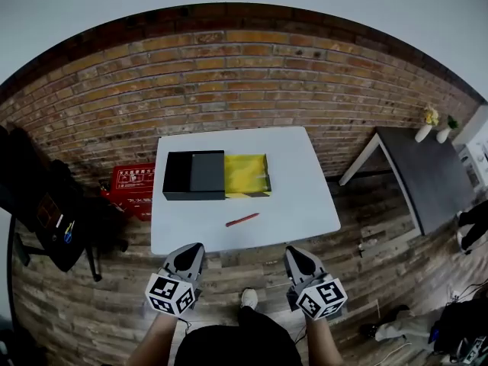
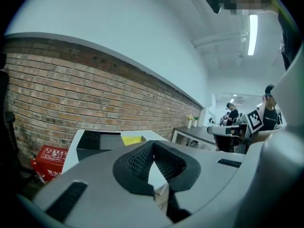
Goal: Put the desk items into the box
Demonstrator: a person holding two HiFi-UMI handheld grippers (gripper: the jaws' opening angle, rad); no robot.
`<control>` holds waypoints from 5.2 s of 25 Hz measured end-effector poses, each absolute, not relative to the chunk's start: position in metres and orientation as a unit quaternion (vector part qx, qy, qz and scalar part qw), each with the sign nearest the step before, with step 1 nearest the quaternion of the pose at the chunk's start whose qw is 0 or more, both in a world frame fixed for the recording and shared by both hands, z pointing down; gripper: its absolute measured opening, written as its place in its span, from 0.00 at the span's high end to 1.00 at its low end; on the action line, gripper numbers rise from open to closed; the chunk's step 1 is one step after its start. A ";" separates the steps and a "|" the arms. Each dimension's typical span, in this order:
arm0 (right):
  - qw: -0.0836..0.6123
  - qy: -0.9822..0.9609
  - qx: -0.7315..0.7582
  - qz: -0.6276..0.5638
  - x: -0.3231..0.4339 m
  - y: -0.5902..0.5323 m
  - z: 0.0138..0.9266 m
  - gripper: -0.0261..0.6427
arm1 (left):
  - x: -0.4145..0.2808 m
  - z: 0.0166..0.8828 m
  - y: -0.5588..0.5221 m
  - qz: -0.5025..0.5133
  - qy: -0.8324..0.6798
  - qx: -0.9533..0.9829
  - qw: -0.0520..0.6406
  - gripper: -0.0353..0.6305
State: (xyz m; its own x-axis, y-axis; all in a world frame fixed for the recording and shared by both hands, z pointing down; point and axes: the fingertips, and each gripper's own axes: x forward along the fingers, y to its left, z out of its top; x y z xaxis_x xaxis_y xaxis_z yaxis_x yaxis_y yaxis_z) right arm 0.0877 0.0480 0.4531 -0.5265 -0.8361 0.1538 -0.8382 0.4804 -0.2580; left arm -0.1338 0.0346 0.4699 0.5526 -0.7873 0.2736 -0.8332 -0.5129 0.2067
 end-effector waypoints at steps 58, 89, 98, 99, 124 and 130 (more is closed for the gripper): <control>0.158 -0.862 0.424 0.228 0.072 -0.096 0.592 0.93 | -0.031 0.690 -0.095 0.346 -0.278 0.872 0.208 0.78; 0.170 -0.837 0.459 0.246 0.085 -0.089 0.600 0.93 | -0.022 0.729 -0.109 0.417 -0.221 0.867 0.158 0.80; 0.166 -0.835 0.462 0.247 0.087 -0.090 0.598 0.93 | -0.023 0.725 -0.108 0.414 -0.211 0.870 0.164 0.84; 0.166 -0.835 0.463 0.247 0.088 -0.090 0.598 0.93 | -0.023 0.723 -0.110 0.411 -0.212 0.872 0.163 0.84; 0.124 -0.826 0.496 0.238 0.100 -0.111 0.582 0.93 | 0.007 0.613 -0.204 0.311 -0.253 0.911 0.095 0.84; 0.119 -0.823 0.503 0.234 0.098 -0.119 0.576 0.93 | 0.011 0.621 -0.243 0.318 -0.264 0.905 0.100 0.84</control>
